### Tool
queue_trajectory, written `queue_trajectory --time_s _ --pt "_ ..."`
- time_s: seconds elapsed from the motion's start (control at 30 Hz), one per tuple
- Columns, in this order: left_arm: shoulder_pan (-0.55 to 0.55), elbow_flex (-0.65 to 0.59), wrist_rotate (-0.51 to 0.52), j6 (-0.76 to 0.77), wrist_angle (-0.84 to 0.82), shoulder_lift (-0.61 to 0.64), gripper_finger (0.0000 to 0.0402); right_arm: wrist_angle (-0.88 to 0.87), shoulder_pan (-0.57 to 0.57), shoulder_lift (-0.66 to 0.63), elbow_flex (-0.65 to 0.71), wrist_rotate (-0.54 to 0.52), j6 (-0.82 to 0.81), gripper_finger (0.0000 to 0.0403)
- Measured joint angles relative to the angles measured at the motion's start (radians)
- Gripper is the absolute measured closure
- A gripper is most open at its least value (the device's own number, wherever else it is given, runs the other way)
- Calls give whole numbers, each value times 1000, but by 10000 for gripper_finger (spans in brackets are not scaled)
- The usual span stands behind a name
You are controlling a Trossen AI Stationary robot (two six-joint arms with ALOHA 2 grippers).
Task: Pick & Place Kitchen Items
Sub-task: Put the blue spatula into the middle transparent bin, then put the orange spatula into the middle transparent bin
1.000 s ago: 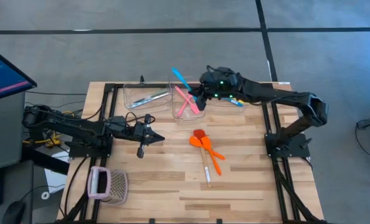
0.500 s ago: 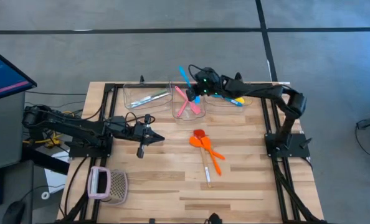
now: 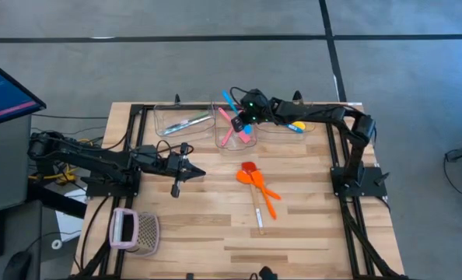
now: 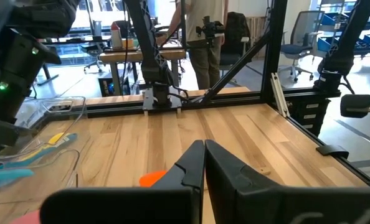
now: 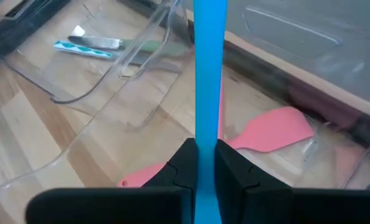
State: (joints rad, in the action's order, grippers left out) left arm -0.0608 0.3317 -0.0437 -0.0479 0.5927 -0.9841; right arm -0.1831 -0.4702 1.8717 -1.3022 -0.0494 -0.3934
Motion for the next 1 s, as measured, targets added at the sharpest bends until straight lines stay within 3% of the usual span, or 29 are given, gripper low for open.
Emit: queue_trajectory --time_s 0.53,0.73,1.0 --pt "0 -1 -1 0 -1 0 400 -3 25 0 0 -2 11 300" --pt "0 -1 -1 0 -1 0 400 -4 17 -35 0 7 11 297" --pt "0 -1 -1 0 -2 0 400 -120 27 -196 0 157 11 310"
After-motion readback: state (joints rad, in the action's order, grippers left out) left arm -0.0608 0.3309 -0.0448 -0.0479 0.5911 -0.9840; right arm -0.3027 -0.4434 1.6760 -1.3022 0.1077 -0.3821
